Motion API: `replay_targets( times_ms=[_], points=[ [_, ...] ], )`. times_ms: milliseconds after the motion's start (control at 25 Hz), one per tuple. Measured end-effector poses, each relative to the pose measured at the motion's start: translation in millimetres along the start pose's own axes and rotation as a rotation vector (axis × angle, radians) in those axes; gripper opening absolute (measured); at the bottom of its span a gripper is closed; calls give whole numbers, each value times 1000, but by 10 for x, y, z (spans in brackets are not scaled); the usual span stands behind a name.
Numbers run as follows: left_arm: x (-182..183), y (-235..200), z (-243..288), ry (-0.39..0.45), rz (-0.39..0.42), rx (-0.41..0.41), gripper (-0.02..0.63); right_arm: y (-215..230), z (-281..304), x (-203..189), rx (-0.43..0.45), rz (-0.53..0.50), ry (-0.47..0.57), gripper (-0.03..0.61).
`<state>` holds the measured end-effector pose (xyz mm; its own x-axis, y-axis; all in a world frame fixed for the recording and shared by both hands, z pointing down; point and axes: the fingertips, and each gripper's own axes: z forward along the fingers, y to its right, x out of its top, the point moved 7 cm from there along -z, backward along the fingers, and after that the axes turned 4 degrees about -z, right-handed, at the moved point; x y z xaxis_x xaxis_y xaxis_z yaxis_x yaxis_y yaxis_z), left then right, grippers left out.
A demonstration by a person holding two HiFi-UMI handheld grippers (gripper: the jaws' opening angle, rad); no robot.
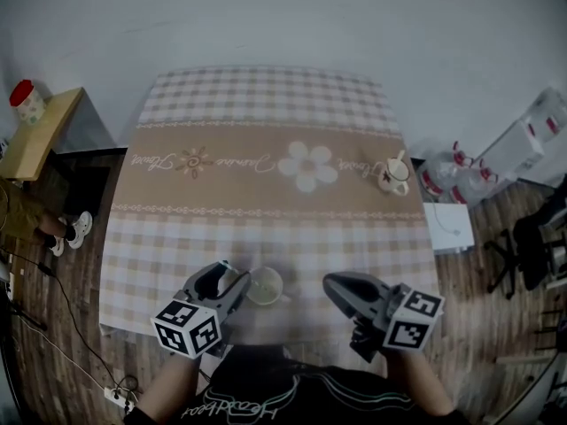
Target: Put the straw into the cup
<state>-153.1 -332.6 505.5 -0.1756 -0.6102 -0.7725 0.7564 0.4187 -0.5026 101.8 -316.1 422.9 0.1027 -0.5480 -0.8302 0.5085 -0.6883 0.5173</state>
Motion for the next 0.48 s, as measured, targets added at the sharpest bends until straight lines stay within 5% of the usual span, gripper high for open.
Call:
replay_targets(
  times_ms=[480],
  points=[
    [-101,180,-598,94,-11,63,221,-364,-135,-165,52,-49,-28,12]
  ],
)
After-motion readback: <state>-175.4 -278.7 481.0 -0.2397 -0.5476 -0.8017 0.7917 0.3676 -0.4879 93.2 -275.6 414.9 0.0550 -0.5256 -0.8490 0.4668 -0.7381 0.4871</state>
